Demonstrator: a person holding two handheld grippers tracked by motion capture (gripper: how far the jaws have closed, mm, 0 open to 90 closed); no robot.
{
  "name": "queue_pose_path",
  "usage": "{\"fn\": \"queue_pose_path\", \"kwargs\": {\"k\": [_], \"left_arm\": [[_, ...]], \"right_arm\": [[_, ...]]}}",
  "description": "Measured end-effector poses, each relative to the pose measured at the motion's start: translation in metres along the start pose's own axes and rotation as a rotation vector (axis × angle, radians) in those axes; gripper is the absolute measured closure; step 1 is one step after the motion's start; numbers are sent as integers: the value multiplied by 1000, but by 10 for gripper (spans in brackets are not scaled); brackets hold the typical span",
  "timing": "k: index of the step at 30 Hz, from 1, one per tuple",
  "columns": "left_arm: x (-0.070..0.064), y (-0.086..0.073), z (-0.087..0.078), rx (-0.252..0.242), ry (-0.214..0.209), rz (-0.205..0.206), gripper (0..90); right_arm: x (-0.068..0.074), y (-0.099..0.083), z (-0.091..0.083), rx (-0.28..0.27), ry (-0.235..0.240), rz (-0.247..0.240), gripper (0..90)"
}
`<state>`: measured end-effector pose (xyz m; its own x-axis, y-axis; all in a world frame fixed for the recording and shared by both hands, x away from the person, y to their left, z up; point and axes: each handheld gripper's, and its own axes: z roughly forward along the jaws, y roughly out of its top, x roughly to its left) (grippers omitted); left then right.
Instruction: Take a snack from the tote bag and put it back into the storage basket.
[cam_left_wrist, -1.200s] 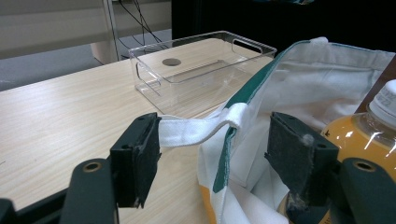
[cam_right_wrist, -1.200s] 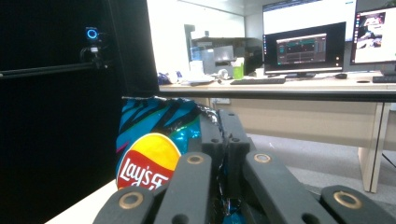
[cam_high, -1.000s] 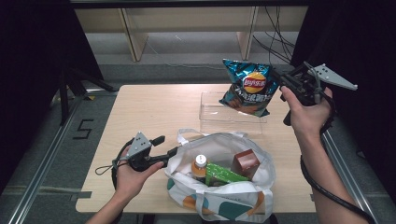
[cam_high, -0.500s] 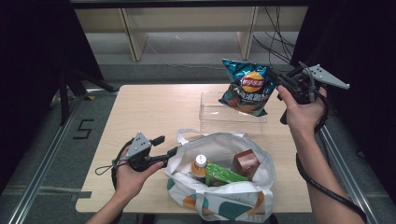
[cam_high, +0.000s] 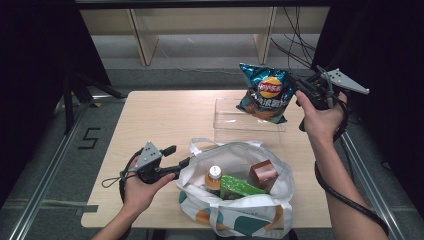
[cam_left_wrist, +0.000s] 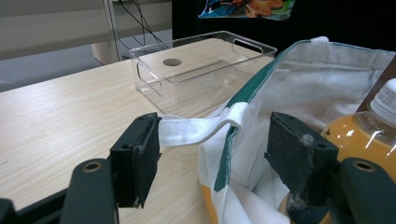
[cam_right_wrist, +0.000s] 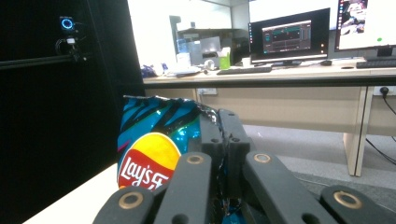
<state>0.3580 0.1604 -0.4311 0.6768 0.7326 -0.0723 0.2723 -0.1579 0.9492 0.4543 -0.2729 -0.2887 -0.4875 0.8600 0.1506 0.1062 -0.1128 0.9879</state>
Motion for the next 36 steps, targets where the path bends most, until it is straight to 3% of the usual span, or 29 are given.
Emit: {"fn": "queue_pose_path", "kwargs": {"k": [3,6,8,36], "left_arm": [[0,0,0,0,0,0,341],[0,0,0,-1,0,0,341],[0,0,0,-4,-2,0,341],[0,0,1,-3,-3,-1,341]], "right_arm": [[-1,-1,2,5,-2,4,900],[-5,-3,3,2,1,-26,900],[-3,-3,6,-7,-8,4,900],[-16,-16,22,25,-41,25,900]]}}
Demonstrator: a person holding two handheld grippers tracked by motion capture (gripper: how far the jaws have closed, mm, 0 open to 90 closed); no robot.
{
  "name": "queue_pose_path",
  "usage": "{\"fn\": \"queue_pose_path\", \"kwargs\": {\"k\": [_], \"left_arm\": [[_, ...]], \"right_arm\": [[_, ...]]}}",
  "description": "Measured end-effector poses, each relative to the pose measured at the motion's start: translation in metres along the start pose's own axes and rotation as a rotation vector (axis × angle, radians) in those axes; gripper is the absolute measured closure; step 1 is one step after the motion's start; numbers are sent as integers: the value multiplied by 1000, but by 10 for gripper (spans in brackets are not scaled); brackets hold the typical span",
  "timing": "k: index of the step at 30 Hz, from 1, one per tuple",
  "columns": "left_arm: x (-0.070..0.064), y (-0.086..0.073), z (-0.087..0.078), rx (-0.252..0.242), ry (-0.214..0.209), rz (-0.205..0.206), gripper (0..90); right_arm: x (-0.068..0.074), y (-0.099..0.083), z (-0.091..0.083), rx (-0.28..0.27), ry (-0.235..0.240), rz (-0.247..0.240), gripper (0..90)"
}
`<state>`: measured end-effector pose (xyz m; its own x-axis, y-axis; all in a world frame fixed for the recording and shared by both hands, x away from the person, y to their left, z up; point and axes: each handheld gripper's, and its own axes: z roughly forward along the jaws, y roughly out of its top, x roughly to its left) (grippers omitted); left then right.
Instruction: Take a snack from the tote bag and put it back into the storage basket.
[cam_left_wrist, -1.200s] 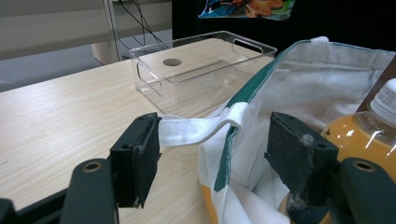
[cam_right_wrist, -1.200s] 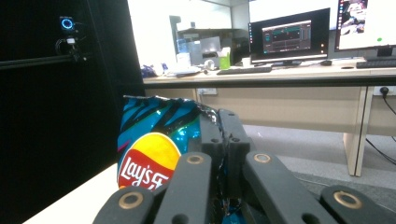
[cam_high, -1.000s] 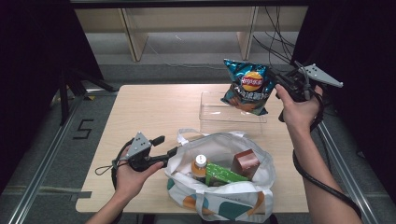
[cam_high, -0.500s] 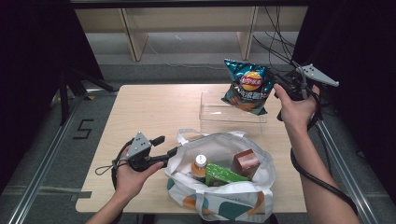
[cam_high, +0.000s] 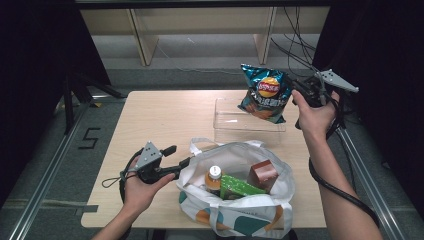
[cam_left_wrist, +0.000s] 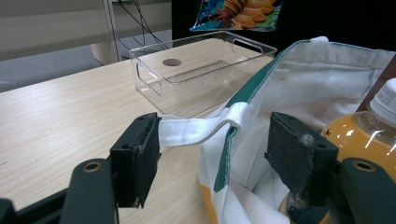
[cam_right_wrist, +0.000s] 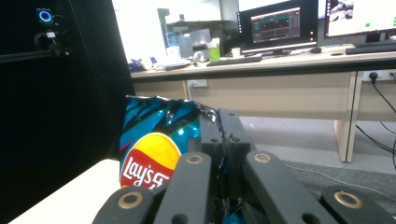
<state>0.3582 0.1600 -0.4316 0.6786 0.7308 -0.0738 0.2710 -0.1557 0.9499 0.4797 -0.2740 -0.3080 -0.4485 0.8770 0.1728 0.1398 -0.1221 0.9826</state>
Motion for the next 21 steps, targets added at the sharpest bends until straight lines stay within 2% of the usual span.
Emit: {"fn": "queue_pose_path", "kwargs": {"k": [7,12,13,17,19,21], "left_arm": [[0,0,1,-7,-6,-1,341],[0,-1,1,-8,-9,0,341],[0,-1,1,-9,-8,-1,340],[0,0,1,-4,-4,0,340],[0,0,1,-2,-3,1,341],[0,-1,1,-9,-8,1,341]], "right_arm": [[-2,-2,4,6,-7,-10,900],[-3,-6,6,15,-9,12,900],[-5,-7,7,7,-10,-1,900],[-5,-9,9,28,-18,2,900],[-4,-10,10,21,-12,22,900],[-6,-11,11,27,-9,-4,900]]}}
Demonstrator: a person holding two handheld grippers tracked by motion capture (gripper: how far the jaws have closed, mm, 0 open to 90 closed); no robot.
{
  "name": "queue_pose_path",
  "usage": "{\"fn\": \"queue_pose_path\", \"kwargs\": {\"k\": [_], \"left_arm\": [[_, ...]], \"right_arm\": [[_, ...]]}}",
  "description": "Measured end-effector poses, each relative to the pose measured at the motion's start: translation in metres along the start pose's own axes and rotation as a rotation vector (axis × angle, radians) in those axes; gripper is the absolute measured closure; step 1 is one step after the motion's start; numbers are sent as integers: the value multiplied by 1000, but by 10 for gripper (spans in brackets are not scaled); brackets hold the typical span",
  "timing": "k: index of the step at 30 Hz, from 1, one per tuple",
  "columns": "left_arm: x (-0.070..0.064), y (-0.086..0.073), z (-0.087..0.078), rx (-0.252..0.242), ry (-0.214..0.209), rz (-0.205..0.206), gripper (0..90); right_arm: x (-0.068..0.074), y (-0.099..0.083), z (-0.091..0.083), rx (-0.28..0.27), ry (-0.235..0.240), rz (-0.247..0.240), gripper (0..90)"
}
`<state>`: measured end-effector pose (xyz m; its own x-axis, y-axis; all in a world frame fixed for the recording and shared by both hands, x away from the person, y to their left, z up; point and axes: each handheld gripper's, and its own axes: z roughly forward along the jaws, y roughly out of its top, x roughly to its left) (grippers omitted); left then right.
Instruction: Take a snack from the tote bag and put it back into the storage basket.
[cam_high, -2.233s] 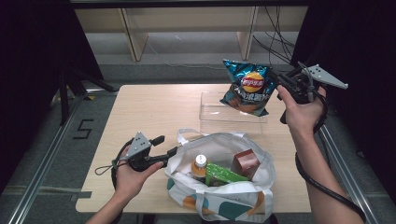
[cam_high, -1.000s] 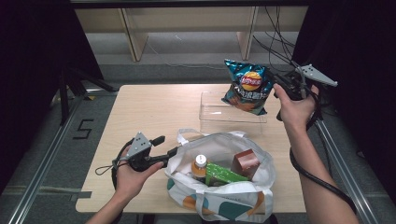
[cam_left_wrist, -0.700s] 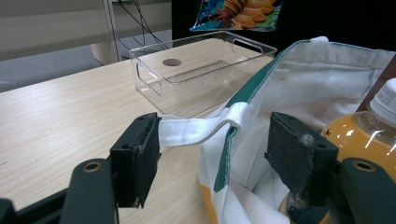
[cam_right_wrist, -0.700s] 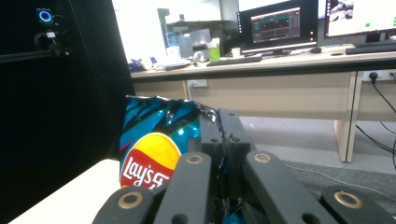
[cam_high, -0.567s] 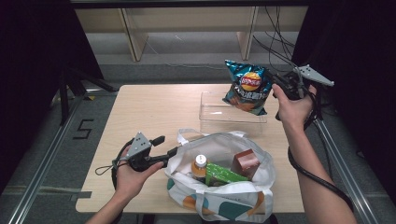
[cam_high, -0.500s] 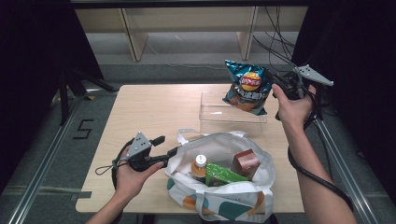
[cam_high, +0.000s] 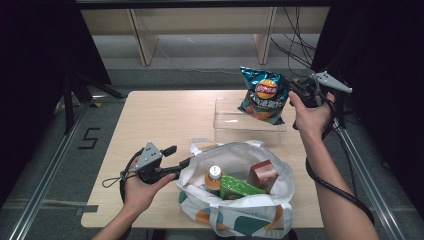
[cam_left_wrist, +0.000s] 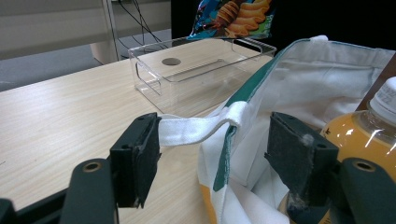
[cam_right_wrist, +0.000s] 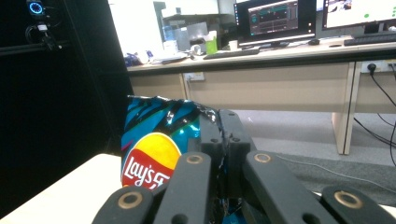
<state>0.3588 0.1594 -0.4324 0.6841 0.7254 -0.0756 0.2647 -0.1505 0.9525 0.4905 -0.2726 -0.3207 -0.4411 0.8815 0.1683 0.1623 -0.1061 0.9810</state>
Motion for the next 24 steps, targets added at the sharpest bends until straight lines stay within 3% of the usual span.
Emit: {"fn": "queue_pose_path", "kwargs": {"k": [3,7,9,24], "left_arm": [[0,0,0,7,4,2,340],[0,0,0,10,4,1,340],[0,0,0,11,5,3,340],[0,-1,0,4,3,-5,340]], "right_arm": [[1,-2,2,-6,-3,19,900],[-1,-4,4,2,-3,3,900],[-1,-4,5,8,-11,22,900],[-4,-11,11,28,-20,16,900]]}}
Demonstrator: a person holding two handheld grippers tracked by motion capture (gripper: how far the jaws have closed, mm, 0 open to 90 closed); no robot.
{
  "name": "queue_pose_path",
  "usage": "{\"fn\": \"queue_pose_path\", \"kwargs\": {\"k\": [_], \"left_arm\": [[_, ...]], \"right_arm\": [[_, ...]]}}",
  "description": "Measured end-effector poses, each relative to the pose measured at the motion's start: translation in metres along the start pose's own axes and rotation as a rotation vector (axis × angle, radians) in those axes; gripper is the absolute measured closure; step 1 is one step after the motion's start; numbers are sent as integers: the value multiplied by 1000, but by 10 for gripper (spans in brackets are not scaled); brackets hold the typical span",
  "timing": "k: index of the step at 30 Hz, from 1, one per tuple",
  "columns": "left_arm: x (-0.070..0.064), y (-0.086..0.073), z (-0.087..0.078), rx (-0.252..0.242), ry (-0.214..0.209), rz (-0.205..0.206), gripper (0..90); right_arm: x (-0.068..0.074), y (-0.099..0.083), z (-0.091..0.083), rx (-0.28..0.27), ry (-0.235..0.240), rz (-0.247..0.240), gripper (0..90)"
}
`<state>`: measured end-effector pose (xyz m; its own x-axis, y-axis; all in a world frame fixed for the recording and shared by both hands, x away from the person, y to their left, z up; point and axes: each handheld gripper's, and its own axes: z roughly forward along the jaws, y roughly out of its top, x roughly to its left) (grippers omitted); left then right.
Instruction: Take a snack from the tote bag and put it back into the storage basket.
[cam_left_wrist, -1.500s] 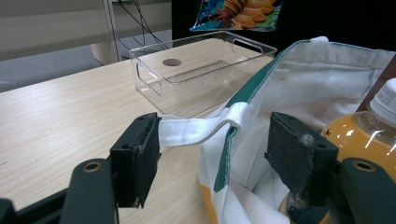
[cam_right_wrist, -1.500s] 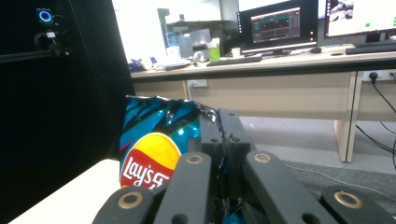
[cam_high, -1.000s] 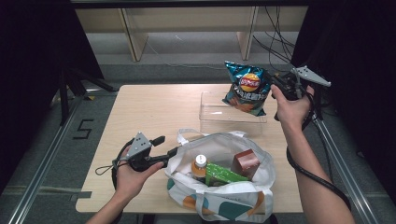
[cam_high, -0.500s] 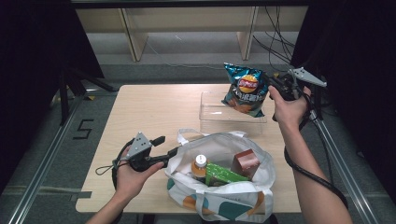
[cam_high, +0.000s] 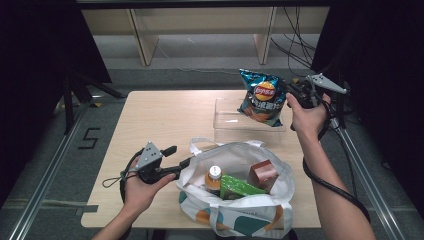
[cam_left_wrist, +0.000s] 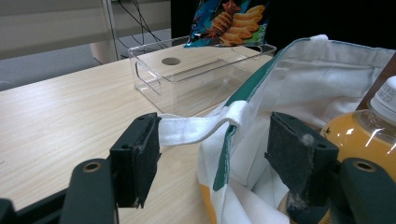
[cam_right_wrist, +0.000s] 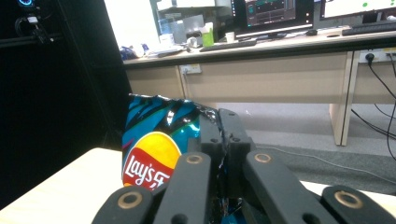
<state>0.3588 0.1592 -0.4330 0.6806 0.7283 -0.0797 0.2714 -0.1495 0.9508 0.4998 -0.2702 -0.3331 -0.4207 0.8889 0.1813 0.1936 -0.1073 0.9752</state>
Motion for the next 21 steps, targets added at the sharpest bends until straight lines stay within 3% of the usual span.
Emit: {"fn": "queue_pose_path", "kwargs": {"k": [21], "left_arm": [[0,-1,1,2,-6,5,339]], "right_arm": [[-1,-7,7,13,-7,10,900]]}}
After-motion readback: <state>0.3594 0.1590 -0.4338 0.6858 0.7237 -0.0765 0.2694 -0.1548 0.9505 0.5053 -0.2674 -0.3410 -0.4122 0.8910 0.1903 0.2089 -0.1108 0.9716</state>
